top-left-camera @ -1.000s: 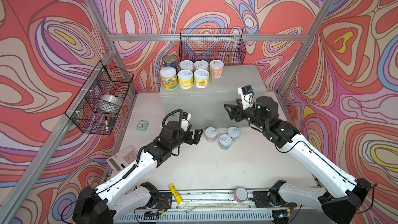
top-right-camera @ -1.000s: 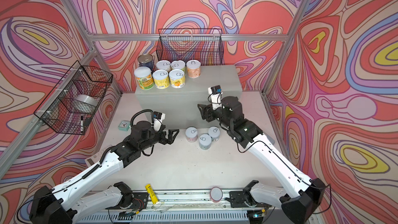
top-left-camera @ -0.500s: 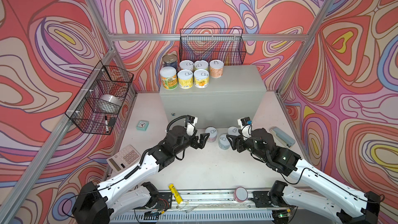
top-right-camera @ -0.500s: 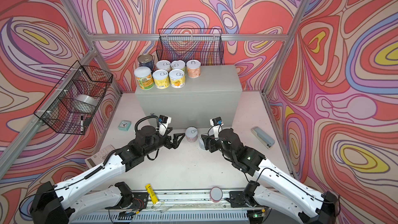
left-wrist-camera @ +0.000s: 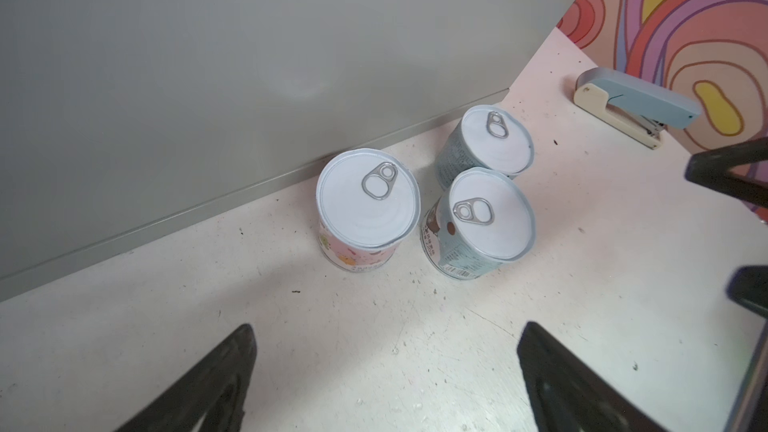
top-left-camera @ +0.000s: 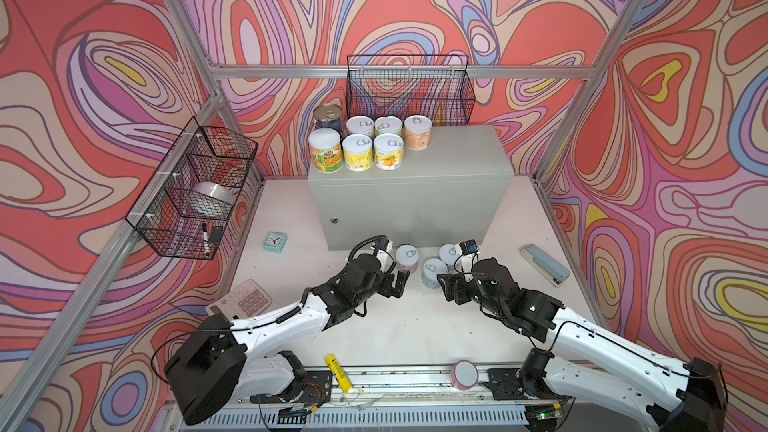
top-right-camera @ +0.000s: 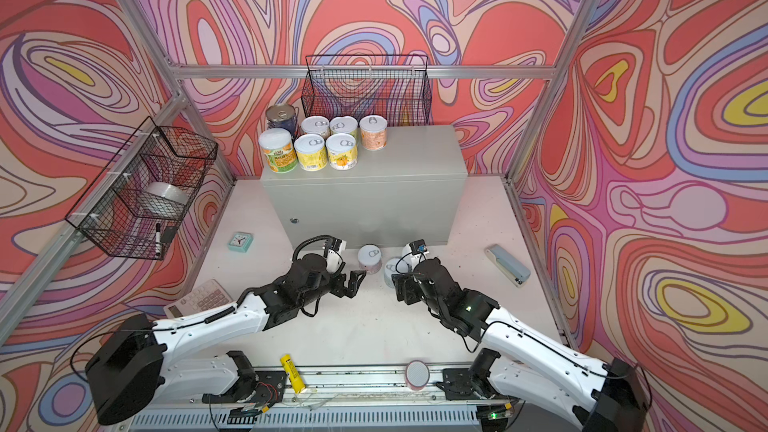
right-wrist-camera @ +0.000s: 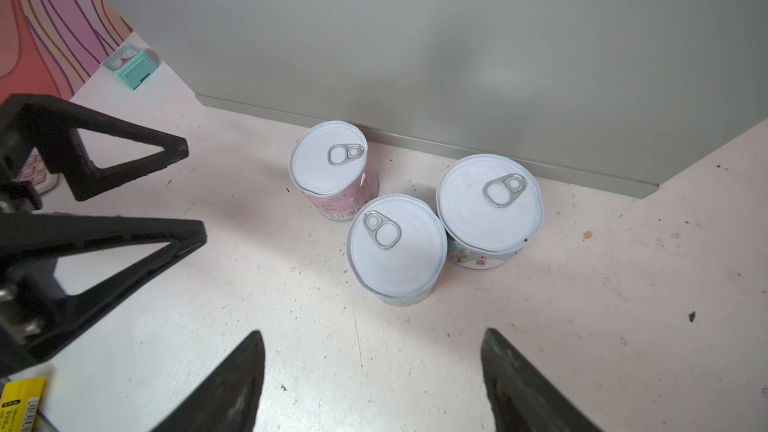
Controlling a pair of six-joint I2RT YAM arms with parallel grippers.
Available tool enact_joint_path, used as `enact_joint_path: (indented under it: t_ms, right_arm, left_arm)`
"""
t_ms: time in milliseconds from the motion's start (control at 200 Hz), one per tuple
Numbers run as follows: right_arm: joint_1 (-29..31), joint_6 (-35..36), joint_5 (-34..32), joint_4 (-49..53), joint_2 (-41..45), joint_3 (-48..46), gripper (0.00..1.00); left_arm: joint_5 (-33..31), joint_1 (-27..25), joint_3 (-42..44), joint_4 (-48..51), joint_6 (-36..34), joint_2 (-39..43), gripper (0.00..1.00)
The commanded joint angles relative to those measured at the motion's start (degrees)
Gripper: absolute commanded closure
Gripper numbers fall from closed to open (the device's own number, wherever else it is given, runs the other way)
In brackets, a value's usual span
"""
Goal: Place and organize the canned foods onto the counter
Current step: 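Lower the right gripper toward the remaining table cans while the left moves closer, then lower the open right gripper around the pale teal can nearest the robot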
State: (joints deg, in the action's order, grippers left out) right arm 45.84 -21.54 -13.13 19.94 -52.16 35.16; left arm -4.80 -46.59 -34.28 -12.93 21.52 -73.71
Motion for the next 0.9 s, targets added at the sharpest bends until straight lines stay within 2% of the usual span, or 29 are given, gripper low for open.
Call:
enact_joint_path:
  t_ms: [0, 170, 315, 461, 731, 896]
  right_arm:
    - [0.4, -1.4, -0.2, -1.0, -0.1, -2.3, 0.15]
    - [0.4, -3.7, 0.4, -2.6, 1.0, -6.2, 0.09]
    - [0.4, -4.9, 0.7, -7.0, -1.5, -8.9, 0.06]
    - [0.4, -4.4, -0.6, -10.6, -5.6, -8.2, 0.06]
    - [0.3, -6.7, -1.7, -19.7, -21.0, -5.3, 0.07]
    - [0.1, -6.0, -3.8, -23.9, -25.7, -4.5, 0.07]
  left_arm:
    - [-2.4, -0.3, -0.1, -6.6, 1.8, -4.4, 0.00]
    - [-2.8, -0.3, -2.2, -9.8, 1.7, -10.3, 0.00]
    - [-2.3, -0.3, -4.2, -9.9, 1.4, -12.7, 0.00]
    - [-2.9, -0.3, -4.0, -8.8, 1.0, -11.5, 0.00]
    - [-3.8, -0.3, -0.7, -7.5, 1.4, -7.0, 0.01]
    - [-4.0, -0.3, 1.5, -6.5, 1.7, -3.8, 0.01]
